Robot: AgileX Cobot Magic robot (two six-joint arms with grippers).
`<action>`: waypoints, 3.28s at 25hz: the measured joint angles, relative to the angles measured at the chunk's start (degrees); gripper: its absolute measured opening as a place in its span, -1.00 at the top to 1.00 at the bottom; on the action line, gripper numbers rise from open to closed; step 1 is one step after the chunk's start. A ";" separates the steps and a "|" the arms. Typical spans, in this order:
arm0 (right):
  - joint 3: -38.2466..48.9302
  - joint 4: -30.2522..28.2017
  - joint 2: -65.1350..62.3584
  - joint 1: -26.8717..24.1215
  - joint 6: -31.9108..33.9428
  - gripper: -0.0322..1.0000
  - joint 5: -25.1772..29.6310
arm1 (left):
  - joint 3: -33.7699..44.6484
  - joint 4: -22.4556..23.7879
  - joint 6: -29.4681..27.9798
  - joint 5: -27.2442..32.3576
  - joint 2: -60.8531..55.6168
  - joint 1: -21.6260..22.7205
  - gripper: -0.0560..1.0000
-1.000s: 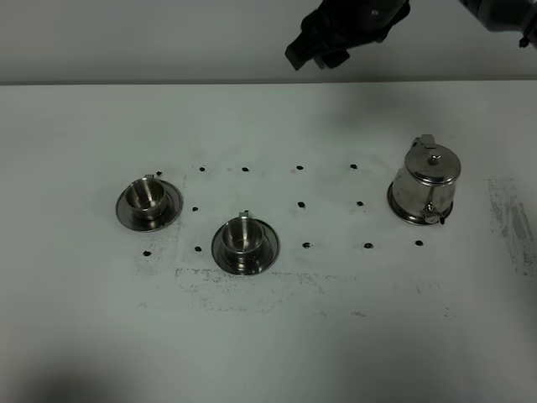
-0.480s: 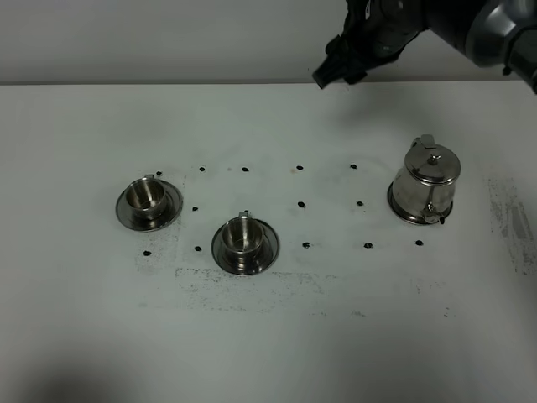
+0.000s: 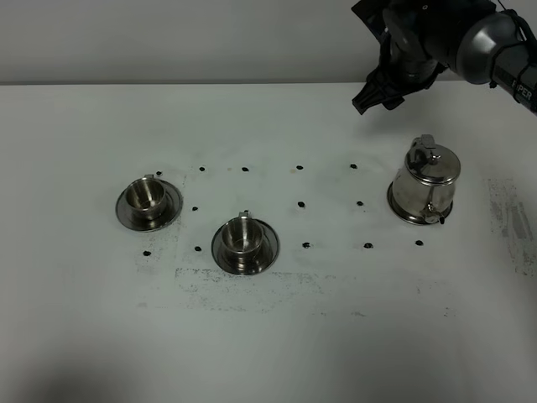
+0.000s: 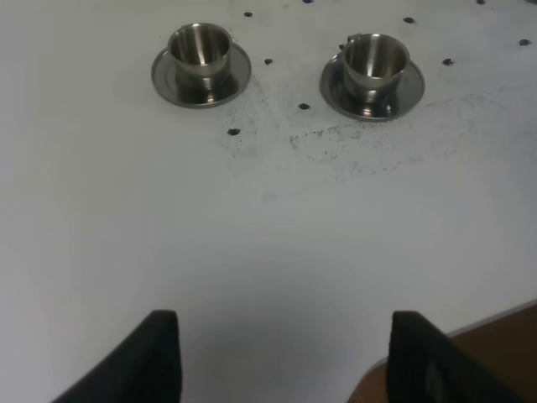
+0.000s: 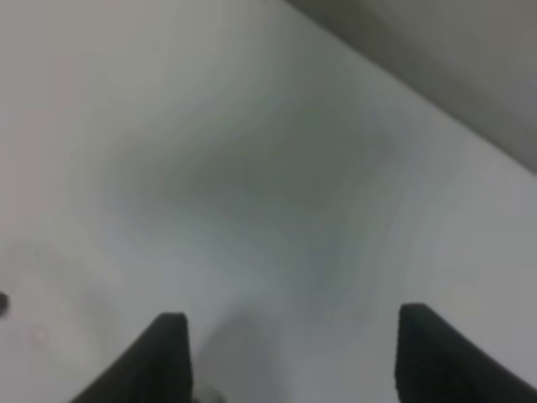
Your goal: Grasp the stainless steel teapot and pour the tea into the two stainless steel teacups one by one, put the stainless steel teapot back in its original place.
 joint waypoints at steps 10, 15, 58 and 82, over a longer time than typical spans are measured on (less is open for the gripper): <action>0.00 4.72 0.22 -0.66 1.46 0.11 4.16 | 0.00 0.00 0.06 0.00 0.00 0.00 -0.10; -0.05 4.77 2.17 -0.66 1.46 0.12 5.91 | 0.00 0.00 0.06 0.00 0.00 0.00 -0.10; -0.05 -1.38 4.56 -2.23 4.46 0.12 9.13 | 0.00 0.00 0.06 0.00 0.00 0.00 -0.10; -0.05 1.92 4.15 -5.96 5.46 0.18 15.03 | 0.00 0.00 0.06 0.00 0.00 0.00 -0.10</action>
